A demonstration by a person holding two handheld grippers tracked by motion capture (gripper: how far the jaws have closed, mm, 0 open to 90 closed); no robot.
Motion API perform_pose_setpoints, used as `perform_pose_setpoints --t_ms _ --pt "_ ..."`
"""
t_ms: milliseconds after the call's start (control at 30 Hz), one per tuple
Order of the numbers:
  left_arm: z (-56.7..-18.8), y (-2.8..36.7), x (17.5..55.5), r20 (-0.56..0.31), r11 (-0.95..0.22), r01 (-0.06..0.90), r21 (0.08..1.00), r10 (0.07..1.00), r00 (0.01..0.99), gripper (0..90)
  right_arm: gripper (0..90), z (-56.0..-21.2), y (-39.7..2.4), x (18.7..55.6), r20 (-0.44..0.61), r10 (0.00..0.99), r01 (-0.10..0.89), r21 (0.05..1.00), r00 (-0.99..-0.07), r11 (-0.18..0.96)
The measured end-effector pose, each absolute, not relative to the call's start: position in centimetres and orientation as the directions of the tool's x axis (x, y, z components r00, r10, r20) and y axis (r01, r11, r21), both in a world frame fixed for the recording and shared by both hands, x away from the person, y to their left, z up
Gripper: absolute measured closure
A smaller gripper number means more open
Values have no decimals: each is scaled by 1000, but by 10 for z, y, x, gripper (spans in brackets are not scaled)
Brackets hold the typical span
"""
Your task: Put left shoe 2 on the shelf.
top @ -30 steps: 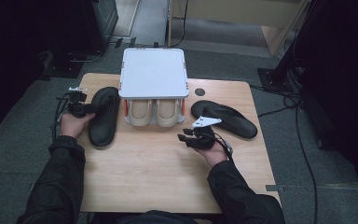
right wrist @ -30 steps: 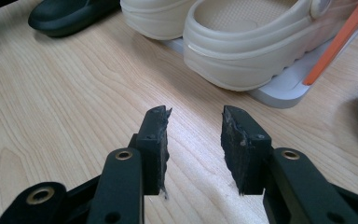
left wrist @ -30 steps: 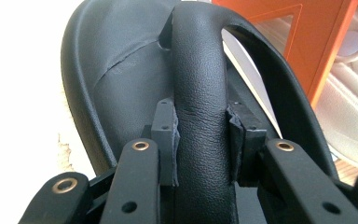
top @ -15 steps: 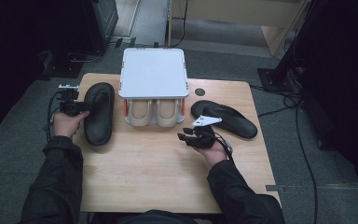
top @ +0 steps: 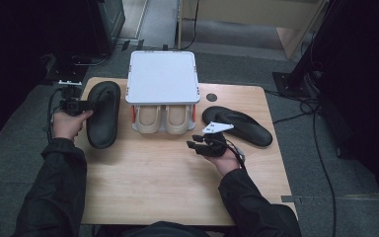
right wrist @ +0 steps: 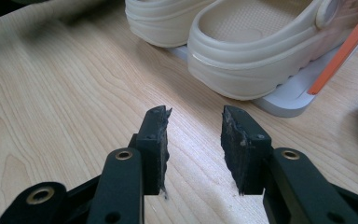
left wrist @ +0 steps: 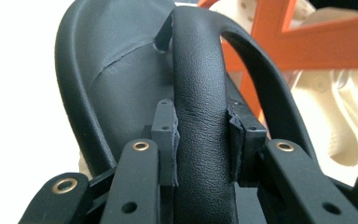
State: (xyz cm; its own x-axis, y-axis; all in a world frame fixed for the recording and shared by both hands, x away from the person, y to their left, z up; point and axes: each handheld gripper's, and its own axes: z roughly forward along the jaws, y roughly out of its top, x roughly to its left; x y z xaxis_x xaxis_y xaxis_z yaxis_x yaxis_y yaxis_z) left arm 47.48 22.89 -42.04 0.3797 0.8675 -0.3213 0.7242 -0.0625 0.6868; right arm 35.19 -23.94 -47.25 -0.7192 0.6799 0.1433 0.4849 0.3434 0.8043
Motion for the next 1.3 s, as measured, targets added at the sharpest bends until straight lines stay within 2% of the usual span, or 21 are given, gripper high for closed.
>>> perform_pose_setpoints --t_ms 933,1200,1300 --pt "-330 211 500 -287 -69 684 726 874 393 681 618 -470 -241 352 142 672 475 811 -726 342" --pt "-313 194 512 -351 -28 688 725 845 404 681 618 -471 -239 351 151 668 482 806 -729 343" --pt "-309 184 517 -335 -48 689 723 848 411 681 618 -472 -238 351 146 665 477 807 -733 349"
